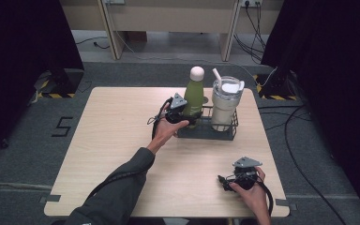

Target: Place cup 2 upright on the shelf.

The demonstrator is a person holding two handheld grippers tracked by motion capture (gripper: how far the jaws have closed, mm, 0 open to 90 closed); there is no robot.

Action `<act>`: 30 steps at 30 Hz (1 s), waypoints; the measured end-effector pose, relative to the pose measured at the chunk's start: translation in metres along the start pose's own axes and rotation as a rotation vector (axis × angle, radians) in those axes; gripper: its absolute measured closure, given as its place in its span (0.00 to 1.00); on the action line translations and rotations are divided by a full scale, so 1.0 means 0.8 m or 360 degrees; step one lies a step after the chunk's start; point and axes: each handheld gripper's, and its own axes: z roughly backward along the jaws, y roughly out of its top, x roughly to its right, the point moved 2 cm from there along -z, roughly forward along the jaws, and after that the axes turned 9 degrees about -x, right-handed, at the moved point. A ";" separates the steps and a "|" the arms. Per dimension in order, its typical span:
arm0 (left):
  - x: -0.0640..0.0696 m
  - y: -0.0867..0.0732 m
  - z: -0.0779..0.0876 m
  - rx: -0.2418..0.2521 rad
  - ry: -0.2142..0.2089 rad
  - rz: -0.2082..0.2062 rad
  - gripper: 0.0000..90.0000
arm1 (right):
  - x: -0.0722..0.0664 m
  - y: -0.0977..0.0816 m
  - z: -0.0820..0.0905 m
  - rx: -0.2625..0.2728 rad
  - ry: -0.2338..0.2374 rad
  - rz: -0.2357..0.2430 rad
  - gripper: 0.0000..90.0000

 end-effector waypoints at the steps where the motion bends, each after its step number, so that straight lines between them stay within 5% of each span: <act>1: 0.000 0.001 0.001 0.0007 -0.0006 0.0007 0.17 | 0.000 0.000 0.000 0.0000 0.0000 0.0000 0.05; 30: -0.004 0.005 0.027 -0.0029 -0.0021 0.0018 0.17 | 0.000 0.000 0.000 0.0002 0.0001 0.0001 0.05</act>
